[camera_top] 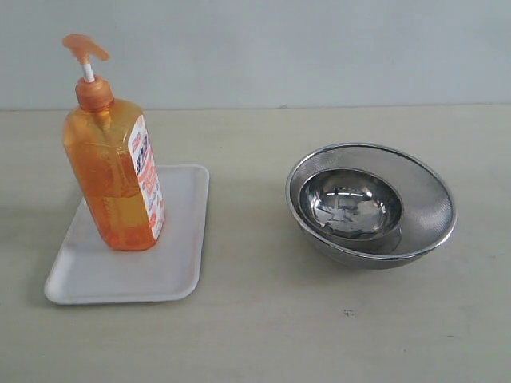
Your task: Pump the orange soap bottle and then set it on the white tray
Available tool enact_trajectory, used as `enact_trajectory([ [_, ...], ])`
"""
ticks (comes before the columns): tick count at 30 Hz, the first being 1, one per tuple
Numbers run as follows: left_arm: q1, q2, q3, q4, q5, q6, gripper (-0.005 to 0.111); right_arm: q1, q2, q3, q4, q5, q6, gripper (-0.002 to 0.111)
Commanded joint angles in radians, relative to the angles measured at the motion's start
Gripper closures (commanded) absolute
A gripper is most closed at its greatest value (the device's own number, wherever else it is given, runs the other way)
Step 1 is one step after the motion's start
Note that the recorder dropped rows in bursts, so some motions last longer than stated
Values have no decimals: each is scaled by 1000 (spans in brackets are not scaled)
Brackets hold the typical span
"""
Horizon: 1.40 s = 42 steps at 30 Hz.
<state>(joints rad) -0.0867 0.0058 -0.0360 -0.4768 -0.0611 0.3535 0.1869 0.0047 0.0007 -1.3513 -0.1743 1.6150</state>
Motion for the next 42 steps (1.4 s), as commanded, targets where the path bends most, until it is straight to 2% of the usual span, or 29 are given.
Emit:
enact_trajectory([
  [1, 36, -6, 26, 45, -17, 6, 102, -7, -5, -1, -2, -5, 0, 108],
  [10, 46, -6, 36, 52, -10, 19, 102, -7, -5, -1, 4, -24, -2, 108],
  [13, 46, -6, 36, 52, 40, 73, 102, -7, -5, -1, 6, -26, -2, 108],
  [17, 46, -6, 36, 52, 55, 73, 102, -7, -5, -1, 6, -26, -2, 108],
  [22, 46, -6, 36, 71, 145, 56, 102, -7, -5, -1, 6, -26, -2, 108],
  [30, 46, -6, 36, 499, 336, -420, 102, -7, -5, -1, 6, -26, -2, 108],
  [42, 46, -6, 36, 508, 364, -474, 102, -7, -5, -1, 6, -26, -2, 108],
])
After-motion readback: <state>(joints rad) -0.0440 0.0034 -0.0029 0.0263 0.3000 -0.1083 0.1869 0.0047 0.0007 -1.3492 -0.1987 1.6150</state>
